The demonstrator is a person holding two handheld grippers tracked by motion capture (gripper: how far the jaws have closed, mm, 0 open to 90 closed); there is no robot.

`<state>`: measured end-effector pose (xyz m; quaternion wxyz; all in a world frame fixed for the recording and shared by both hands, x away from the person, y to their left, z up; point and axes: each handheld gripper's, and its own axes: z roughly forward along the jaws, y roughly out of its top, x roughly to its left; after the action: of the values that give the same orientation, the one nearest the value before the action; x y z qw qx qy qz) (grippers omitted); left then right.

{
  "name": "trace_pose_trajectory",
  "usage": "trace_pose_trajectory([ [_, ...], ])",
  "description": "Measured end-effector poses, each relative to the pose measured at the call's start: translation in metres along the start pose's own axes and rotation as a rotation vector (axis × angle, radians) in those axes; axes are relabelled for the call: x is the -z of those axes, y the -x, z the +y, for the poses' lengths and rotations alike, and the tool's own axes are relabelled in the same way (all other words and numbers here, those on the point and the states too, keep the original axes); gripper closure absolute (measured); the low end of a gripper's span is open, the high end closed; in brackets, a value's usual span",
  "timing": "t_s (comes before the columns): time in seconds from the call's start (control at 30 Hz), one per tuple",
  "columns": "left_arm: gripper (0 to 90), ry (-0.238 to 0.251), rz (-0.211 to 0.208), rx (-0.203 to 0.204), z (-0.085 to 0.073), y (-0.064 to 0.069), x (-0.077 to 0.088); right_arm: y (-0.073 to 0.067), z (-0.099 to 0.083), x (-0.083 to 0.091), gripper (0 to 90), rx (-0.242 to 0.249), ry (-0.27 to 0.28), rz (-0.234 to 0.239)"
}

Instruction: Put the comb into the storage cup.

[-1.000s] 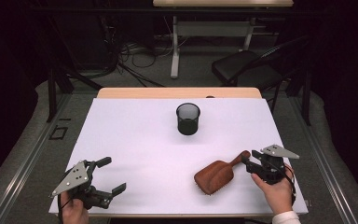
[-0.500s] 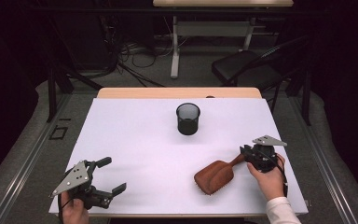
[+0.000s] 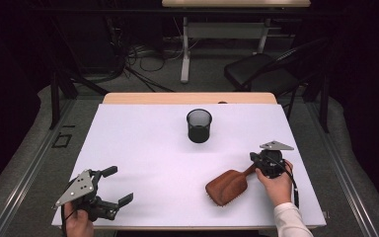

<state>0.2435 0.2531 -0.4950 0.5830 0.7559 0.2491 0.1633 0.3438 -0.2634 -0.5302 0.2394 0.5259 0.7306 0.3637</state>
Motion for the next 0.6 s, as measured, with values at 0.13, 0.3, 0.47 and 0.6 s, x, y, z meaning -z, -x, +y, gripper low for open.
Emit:
trace_pose_trajectory([
  [0.13, 0.2, 0.001, 0.0, 0.004, -0.0005, -0.0004, 0.0, -0.0005, -0.0021, -0.0038, 90.0, -0.001, -0.009, 0.004],
  [0.3, 0.2, 0.0, 0.002, 0.007, -0.0007, -0.0004, 0.0001, -0.0025, -0.0055, -0.0073, 90.0, 0.009, -0.03, 0.002],
  [0.47, 0.2, -0.001, 0.003, 0.006, -0.0008, -0.0003, 0.0, -0.0018, -0.0061, -0.0088, 90.0, 0.01, -0.036, 0.004],
  [0.6, 0.2, 0.0, 0.004, 0.006, -0.0009, -0.0005, 0.0002, -0.0022, -0.0063, -0.0097, 90.0, 0.008, -0.037, 0.006],
])
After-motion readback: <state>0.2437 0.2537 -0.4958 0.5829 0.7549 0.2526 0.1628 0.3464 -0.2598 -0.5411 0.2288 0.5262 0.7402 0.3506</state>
